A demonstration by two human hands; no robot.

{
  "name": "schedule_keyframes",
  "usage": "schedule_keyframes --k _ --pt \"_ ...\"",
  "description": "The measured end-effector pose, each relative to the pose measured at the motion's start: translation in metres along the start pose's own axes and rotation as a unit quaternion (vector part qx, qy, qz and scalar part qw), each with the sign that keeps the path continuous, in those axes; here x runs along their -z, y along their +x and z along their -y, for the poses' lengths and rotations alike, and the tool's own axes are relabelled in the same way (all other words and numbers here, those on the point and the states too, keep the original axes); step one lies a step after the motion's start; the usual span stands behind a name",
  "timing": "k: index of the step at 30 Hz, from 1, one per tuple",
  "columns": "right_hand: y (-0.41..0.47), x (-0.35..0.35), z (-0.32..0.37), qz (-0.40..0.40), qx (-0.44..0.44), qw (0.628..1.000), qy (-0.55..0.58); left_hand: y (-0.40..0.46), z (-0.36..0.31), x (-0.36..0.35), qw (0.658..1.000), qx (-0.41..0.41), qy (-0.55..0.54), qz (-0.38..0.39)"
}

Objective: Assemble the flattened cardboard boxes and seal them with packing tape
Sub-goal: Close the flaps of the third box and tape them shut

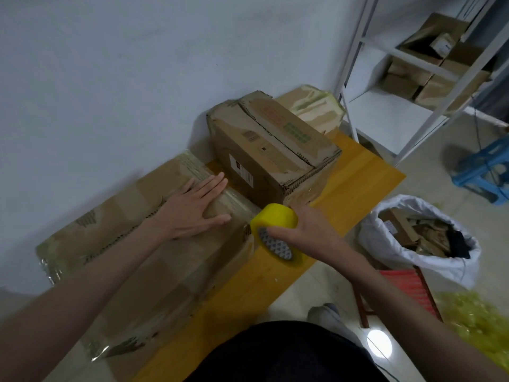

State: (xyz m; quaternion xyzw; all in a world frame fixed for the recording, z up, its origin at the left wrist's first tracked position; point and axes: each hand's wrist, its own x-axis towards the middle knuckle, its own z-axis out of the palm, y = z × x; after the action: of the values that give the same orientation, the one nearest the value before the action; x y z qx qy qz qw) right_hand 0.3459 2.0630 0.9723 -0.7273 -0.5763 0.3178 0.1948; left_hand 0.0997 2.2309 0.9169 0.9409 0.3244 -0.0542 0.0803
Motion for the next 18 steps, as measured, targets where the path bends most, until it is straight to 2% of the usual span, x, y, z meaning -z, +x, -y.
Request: schedule_keyframes --k 8,13,15,18 --pt "0.001 -0.025 -0.019 0.045 -0.016 0.998 -0.032 0.0 0.003 0.004 1.0 -0.004 -0.008 0.019" --pt "0.012 -0.034 -0.025 0.108 -0.006 0.993 -0.055 0.001 0.004 0.005 1.0 -0.002 -0.004 0.03" --pt "0.017 -0.03 -0.029 0.145 0.003 0.989 -0.026 0.002 0.004 0.003 1.0 0.004 -0.002 0.028" --pt "0.025 -0.015 -0.042 0.236 -0.022 0.965 0.113 0.002 0.002 0.0 1.0 0.018 0.006 0.024"
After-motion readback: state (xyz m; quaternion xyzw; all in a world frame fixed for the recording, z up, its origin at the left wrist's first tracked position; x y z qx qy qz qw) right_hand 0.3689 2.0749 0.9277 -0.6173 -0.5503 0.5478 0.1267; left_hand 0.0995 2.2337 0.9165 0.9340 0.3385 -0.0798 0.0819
